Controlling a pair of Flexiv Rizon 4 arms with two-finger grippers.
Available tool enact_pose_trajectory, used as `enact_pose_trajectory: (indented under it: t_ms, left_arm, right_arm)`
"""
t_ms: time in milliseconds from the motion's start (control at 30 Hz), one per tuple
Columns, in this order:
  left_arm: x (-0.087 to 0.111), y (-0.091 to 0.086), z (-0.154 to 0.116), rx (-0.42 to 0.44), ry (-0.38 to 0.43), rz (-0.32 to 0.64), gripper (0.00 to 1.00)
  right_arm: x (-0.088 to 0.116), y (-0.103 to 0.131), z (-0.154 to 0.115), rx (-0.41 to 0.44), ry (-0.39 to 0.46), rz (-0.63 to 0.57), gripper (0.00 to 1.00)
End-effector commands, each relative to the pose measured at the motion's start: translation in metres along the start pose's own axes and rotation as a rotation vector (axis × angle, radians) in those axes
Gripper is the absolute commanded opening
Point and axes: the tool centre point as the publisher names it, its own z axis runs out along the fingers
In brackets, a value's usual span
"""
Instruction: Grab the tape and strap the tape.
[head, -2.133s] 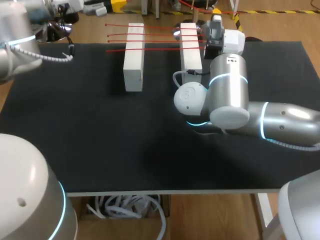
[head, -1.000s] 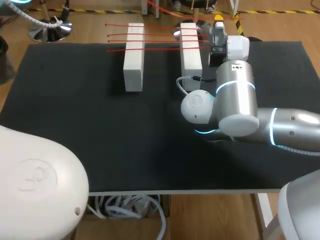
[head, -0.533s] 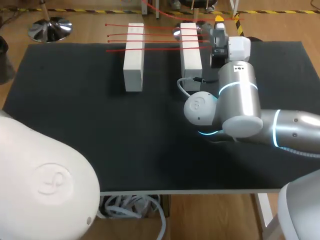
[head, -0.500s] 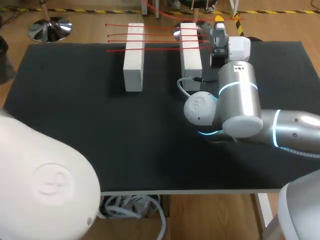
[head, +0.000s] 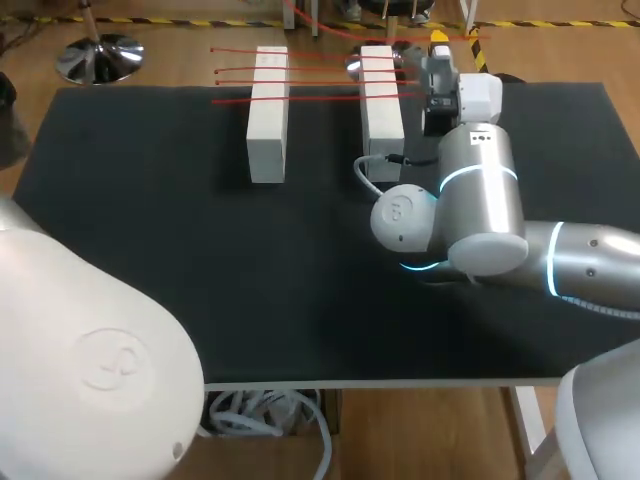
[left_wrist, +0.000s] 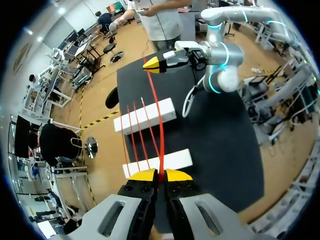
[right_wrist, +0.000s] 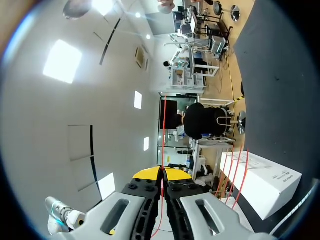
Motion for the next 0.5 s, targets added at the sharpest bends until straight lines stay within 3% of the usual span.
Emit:
enact_pose_trajectory:
  t_ms: [33,267,400,500]
  left_arm:
    - [-0.002,-0.002,0.000,-0.012,0.007,-0.001,0.00]
    - [-0.002,-0.002,0.000,-0.012,0.007,-0.001,0.00]
    - [-0.007,-0.009,-0.009,-0.183,0.034,0.064,0.00]
    - [-0.010,-0.015,-0.014,-0.219,0.035,0.099,0.00]
  right_arm:
    - [0.001,0.000,0.001,0.001,-0.005,-0.001,0.00]
    - [0.001,0.000,0.001,0.001,-0.005,-0.001,0.00]
    - [0.001,0.000,0.001,0.001,-0.005,-0.001,0.00]
    - [0.001,0.000,0.001,0.001,-0.005,-0.001,0.00]
